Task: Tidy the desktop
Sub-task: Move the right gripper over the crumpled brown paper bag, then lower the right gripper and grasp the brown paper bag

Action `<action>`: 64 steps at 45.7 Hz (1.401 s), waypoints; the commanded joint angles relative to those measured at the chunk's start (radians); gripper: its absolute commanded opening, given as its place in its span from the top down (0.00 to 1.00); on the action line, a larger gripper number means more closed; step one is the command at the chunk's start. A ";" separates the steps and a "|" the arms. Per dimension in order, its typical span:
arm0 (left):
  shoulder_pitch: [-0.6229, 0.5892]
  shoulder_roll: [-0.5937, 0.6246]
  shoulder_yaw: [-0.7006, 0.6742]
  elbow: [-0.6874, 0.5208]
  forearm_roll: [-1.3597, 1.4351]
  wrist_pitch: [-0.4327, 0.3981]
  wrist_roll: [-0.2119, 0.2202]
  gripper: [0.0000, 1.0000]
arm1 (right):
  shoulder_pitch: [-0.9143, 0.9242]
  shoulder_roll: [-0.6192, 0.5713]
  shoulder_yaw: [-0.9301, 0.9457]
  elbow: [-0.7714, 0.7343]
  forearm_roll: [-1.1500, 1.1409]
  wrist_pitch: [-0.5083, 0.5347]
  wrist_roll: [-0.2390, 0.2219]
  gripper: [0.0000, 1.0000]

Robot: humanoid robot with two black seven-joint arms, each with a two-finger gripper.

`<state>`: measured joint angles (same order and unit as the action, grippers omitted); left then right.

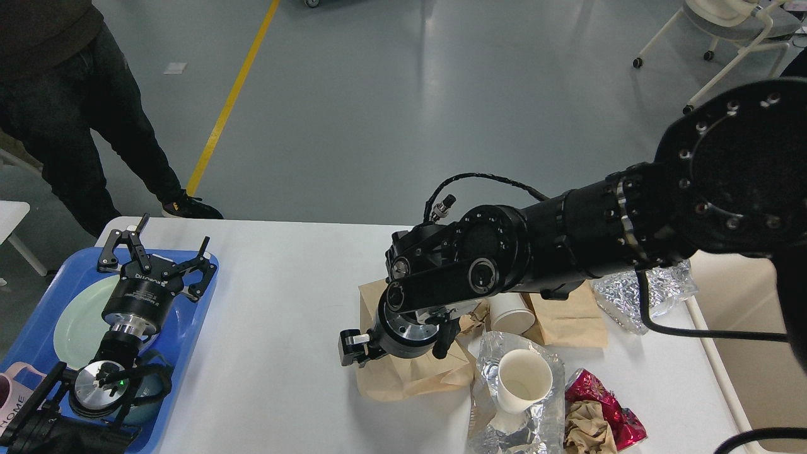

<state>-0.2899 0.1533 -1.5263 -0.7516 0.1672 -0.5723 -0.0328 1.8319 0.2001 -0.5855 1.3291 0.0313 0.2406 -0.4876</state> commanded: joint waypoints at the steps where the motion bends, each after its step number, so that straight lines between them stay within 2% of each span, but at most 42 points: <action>1: 0.000 0.000 0.001 0.000 0.000 -0.004 -0.001 0.03 | -0.043 0.001 0.004 -0.042 -0.007 -0.018 -0.003 0.16; 5: 0.000 0.000 0.000 0.000 0.000 -0.004 0.001 0.03 | -0.118 0.002 0.003 -0.083 -0.063 -0.020 -0.014 0.20; 16: 0.000 0.000 0.000 0.000 0.000 -0.004 -0.001 0.03 | -0.177 0.004 0.026 -0.099 -0.113 -0.061 -0.013 0.20; 20: 0.000 0.000 0.000 0.000 0.000 -0.004 -0.001 0.03 | -0.250 0.004 0.026 -0.163 -0.125 -0.066 -0.013 0.20; 22: 0.000 0.000 0.000 0.000 0.000 -0.004 -0.001 0.03 | -0.287 0.004 0.026 -0.191 -0.129 -0.069 -0.009 0.28; 25: 0.000 0.000 0.000 0.000 0.000 -0.004 -0.001 0.03 | -0.329 0.004 0.026 -0.218 -0.152 -0.075 -0.008 0.51; 26: 0.000 0.000 0.000 0.000 0.000 -0.004 -0.001 0.03 | -0.336 0.004 0.026 -0.223 -0.163 -0.076 -0.005 0.55; 49: 0.000 0.000 0.000 0.000 0.000 -0.006 -0.001 0.03 | -0.411 0.004 0.033 -0.248 -0.191 -0.109 -0.002 0.58; 50: 0.000 0.000 0.000 0.000 0.000 -0.004 -0.001 0.03 | -0.419 0.004 0.033 -0.251 -0.192 -0.110 -0.002 0.61; 53: 0.000 0.000 0.000 0.000 0.000 -0.006 -0.001 0.03 | -0.430 0.004 0.033 -0.252 -0.197 -0.109 -0.002 0.83; 56: 0.000 0.000 0.000 0.000 0.000 -0.006 0.001 0.03 | -0.431 0.004 0.035 -0.251 -0.194 -0.100 -0.002 1.00; 64: 0.000 0.000 0.000 0.000 0.000 -0.006 -0.001 0.03 | -0.428 0.004 0.036 -0.258 -0.108 -0.099 0.004 1.00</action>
<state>-0.2899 0.1534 -1.5264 -0.7516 0.1672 -0.5778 -0.0337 1.4013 0.2038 -0.5509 1.0757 -0.1415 0.1442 -0.4877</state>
